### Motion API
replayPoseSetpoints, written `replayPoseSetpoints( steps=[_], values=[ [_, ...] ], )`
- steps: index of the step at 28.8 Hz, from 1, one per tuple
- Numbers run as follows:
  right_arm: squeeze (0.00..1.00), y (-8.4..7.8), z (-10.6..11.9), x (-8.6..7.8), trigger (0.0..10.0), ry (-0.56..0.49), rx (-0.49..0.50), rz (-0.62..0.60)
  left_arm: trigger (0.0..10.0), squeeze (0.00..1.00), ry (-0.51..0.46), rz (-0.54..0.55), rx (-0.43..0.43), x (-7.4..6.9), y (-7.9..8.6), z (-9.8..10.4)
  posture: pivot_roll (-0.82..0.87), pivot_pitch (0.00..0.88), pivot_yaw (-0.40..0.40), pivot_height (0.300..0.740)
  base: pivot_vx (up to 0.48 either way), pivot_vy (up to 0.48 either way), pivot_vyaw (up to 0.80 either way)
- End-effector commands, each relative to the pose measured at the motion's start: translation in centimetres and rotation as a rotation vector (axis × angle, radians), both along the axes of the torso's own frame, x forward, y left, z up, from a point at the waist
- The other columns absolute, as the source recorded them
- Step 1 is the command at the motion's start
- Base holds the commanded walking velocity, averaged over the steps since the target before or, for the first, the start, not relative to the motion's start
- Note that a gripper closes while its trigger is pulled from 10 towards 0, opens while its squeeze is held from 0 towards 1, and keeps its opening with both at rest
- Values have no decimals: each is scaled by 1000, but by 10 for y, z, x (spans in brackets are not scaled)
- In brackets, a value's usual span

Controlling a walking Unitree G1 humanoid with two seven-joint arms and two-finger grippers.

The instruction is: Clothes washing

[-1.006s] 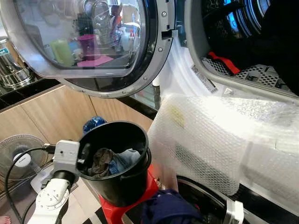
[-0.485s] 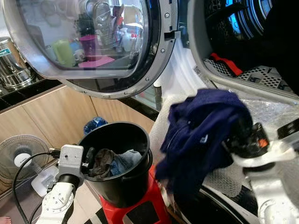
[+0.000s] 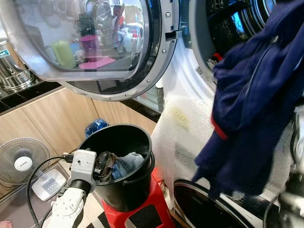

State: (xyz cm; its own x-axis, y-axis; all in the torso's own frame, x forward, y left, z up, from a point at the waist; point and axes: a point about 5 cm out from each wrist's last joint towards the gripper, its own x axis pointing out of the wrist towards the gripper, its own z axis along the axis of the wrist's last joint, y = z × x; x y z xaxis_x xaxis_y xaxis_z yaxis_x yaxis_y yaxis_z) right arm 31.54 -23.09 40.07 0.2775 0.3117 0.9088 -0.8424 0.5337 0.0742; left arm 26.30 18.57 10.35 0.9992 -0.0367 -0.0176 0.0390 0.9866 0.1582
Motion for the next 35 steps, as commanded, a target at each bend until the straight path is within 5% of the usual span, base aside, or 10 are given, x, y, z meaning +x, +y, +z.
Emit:
replayPoseSetpoints(
  steps=[1,4,6,15,20,24,25,26,27,35],
  values=[
    [0,-8,26,-1,0,-67,67,14,10000,0,34,-16,22,-3,2,-6,58,0,127,740,0,0,0],
    [0,-11,47,4,0,-85,66,-23,10000,0,44,-30,28,-5,1,-8,57,0,128,740,0,0,0],
    [0,-10,75,23,0,26,36,-173,10000,0,52,-26,13,-6,1,-10,59,0,127,740,0,0,0],
    [0,-1,122,35,0,319,-7,-483,10000,0,68,-22,10,-10,5,-11,49,0,128,740,0,0,0],
    [0,-21,126,34,0,536,74,-878,10000,0,84,15,-17,-11,7,-15,37,0,125,740,0,0,0],
    [0,-13,110,47,0,607,-63,-1018,10000,0,85,13,-21,-12,4,-15,36,0,121,740,0,0,0],
    [0,-11,93,57,7765,648,-130,-1061,10000,0,88,6,-19,-12,2,-16,41,0,118,740,0,0,0],
    [0,-10,90,59,7765,656,-149,-1074,10000,0,89,4,-18,-12,2,-16,41,0,118,740,0,0,0],
    [0,-12,80,63,10000,688,-162,-1102,10000,0,90,2,-19,-12,1,-16,46,0,114,740,0,0,0],
    [0,-19,1,89,10000,877,-407,-1239,10000,0,155,-34,-5,-15,-8,-21,73,0,94,740,0,0,0]
  ],
)
